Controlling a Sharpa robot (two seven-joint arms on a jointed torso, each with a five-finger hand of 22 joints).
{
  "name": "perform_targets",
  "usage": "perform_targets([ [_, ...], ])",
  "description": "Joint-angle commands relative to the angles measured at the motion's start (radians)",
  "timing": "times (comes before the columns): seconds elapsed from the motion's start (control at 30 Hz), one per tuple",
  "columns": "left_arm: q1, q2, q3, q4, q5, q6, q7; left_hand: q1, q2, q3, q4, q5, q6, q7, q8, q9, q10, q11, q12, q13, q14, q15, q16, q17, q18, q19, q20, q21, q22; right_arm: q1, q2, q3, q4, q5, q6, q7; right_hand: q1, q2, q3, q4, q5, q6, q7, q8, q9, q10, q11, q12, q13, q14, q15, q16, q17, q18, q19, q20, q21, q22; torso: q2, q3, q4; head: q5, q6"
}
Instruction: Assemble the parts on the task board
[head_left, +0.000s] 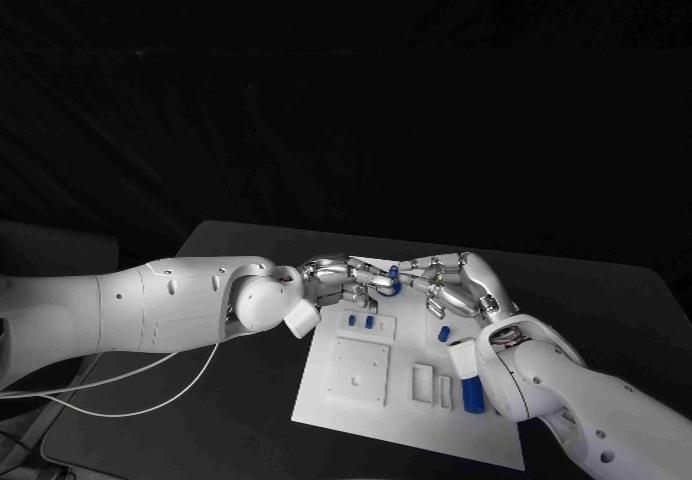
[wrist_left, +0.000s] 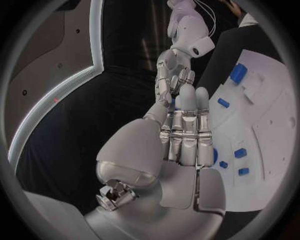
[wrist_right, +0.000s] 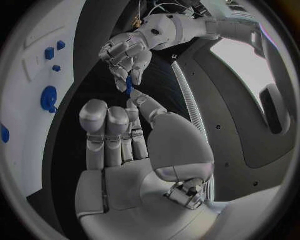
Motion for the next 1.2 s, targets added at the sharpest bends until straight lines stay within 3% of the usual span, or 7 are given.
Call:
perform_targets([
  [0.03, 0.001, 0.002, 0.001, 0.0, -0.011, -0.03, 0.012, 0.018, 0.004, 0.014, 0.003, 0.0, 0.025, -0.005, 0.005, 0.006, 0.024, -0.007, -0.002, 0.002, 0.005, -0.009, 0.007, 0.001, -0.003, -0.006, -0.005, 0.011, 0.012, -0.001, 0.0, 0.0, 0.002, -0.008, 0.017, 0.005, -0.001, 0.005, -0.007, -0.001, -0.002, -0.003, -0.002, 0.001, 0.001, -0.004, -0.003, 0.004, 0.001, -0.005, -0.001, -0.003, -0.001, -0.007, 0.0, 0.003, 0.003, 0.096, 0.0, 0.0004, 0.0001, 0.0, 0.0],
  [0.43, 0.001, 0.002, 0.003, -0.004, -0.072, -0.107, 0.013, -0.013, -0.017, 0.116, -0.001, 0.07, 0.068, -0.02, 0.003, 0.065, 0.102, -0.026, -0.001, 0.004, 0.027, -0.023, 0.016, 0.0, 0.005, 0.001, -0.017, 0.038, 0.047, 0.0, -0.012, 0.0, -0.006, -0.012, 0.049, 0.005, -0.007, 0.004, -0.013, 0.001, 0.003, -0.02, 0.002, 0.001, -0.003, -0.027, 0.001, -0.025, -0.021, -0.017, 0.003, -0.025, -0.015, -0.004, -0.013, 0.007, -0.041, 0.086, -0.001, -0.0004, 0.0002, -0.002, 0.001],
  [0.57, 0.004, -0.001, 0.007, -0.006, -0.124, -0.123, -0.009, -0.024, -0.027, 0.143, 0.0, 0.073, 0.067, -0.021, 0.001, 0.087, 0.108, -0.027, -0.001, 0.004, 0.029, -0.025, 0.017, 0.0, 0.004, 0.005, -0.019, 0.038, 0.049, 0.01, -0.022, 0.001, -0.017, -0.012, 0.089, 0.014, -0.013, 0.004, -0.019, -0.002, 0.033, -0.039, 0.009, 0.001, -0.006, -0.079, 0.011, -0.228, -0.209, -0.088, 0.016, -0.184, -0.134, 0.019, -0.091, 0.02, -0.37, -0.008, -0.001, -0.0003, 0.0014, -0.002, 0.001],
  [0.73, 0.021, -0.004, 0.009, -0.018, -0.195, -0.135, -0.052, -0.03, -0.04, 0.172, 0.001, 0.079, 0.068, -0.023, 0.001, 0.111, 0.115, -0.03, -0.001, 0.004, 0.033, -0.027, 0.018, 0.0, 0.005, 0.009, -0.021, 0.039, 0.053, 0.042, -0.038, 0.002, -0.036, -0.025, 0.14, 0.024, -0.009, -0.016, 0.03, -0.003, 0.041, -0.078, 0.033, 0.001, -0.011, -0.037, 0.047, -0.627, -0.62, -0.126, 0.039, -0.23, -0.205, 0.022, -0.119, 0.037, -0.485, -0.062, 0.0, 0.0, 0.0001, -0.001, 0.002],
  [0.87, 0.039, -0.003, 0.009, -0.033, -0.255, -0.123, -0.099, -0.037, -0.051, 0.199, 0.006, 0.078, 0.066, -0.024, 0.0, 0.13, 0.116, -0.03, -0.001, 0.004, 0.034, -0.027, 0.017, -0.001, 0.005, 0.008, -0.022, 0.04, 0.061, 0.074, -0.05, 0.002, -0.046, -0.077, 0.179, 0.03, 0.002, -0.014, 0.036, -0.005, 0.039, -0.094, 0.045, 0.001, -0.011, 0.023, 0.085, -0.843, -0.927, -0.122, 0.062, -0.212, -0.244, 0.052, -0.093, 0.059, -0.508, -0.071, 0.0, 0.0007, 0.0001, -0.001, 0.002],
  [0.93, 0.053, -0.001, 0.009, -0.044, -0.301, -0.104, -0.137, -0.036, -0.053, 0.201, 0.007, 0.077, 0.066, -0.024, 0.0, 0.132, 0.116, -0.03, -0.001, 0.005, 0.034, -0.027, 0.017, 0.0, 0.005, 0.008, -0.022, 0.04, 0.062, 0.098, -0.057, 0.002, -0.048, -0.138, 0.204, 0.035, 0.01, -0.024, 0.05, -0.006, 0.024, -0.097, 0.049, 0.001, -0.012, -0.006, 0.101, -0.872, -0.973, -0.118, 0.068, -0.198, -0.256, 0.064, -0.078, 0.065, -0.511, -0.069, 0.0, 0.001, -0.0001, -0.004, 0.002],
  [1.2, 0.082, 0.013, 0.009, -0.064, -0.422, -0.041, -0.218, -0.036, -0.056, 0.203, 0.011, 0.07, 0.068, -0.025, 0.0, 0.136, 0.119, -0.031, -0.001, 0.004, 0.034, -0.028, 0.017, -0.001, 0.005, 0.008, -0.022, 0.04, 0.065, 0.154, -0.061, 0.002, -0.026, -0.358, 0.278, 0.039, 0.038, -0.052, 0.081, -0.006, -0.007, -0.113, 0.055, 0.0, -0.014, -0.051, 0.116, -0.875, -0.975, -0.116, 0.076, -0.163, -0.287, 0.083, -0.062, 0.076, -0.517, -0.046, 0.001, 0.0006, -0.0002, -0.015, 0.004],
])
